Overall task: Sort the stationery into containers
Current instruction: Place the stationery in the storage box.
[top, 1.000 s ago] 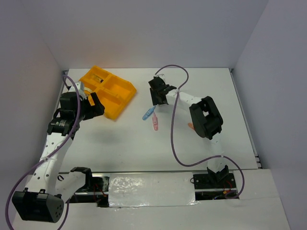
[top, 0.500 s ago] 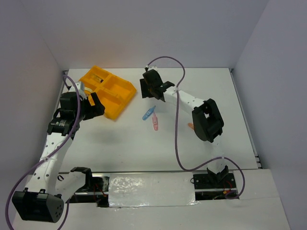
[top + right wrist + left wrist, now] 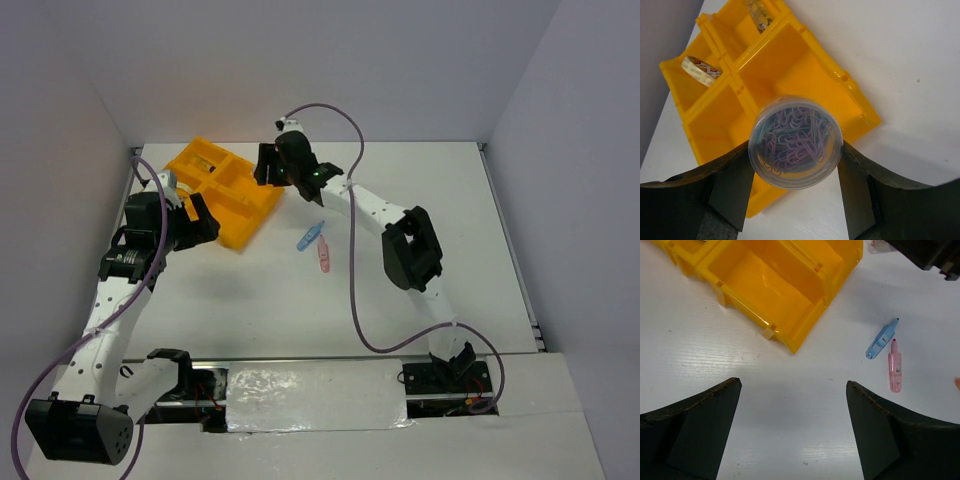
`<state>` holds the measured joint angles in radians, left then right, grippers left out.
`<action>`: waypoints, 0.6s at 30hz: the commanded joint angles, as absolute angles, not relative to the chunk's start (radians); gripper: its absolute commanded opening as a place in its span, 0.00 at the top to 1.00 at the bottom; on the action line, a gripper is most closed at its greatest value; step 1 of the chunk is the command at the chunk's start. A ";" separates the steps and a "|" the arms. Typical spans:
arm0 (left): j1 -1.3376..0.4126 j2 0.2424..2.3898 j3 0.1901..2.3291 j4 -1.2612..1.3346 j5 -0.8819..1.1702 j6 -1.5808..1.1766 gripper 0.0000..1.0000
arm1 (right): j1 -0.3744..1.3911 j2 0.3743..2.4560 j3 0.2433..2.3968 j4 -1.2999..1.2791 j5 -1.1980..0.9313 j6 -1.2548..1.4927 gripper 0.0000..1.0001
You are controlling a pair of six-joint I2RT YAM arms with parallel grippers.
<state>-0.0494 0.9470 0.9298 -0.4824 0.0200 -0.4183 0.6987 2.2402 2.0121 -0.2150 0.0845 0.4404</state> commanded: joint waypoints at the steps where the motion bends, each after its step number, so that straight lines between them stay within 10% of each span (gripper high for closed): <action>1: -0.054 0.934 0.965 -0.462 0.035 -0.406 0.01 | 0.715 2.312 2.112 -0.094 0.043 0.502 0.66; 18: -0.054 0.919 0.963 -0.453 0.089 -0.411 0.01 | 0.761 2.549 2.359 -0.135 0.135 0.522 0.48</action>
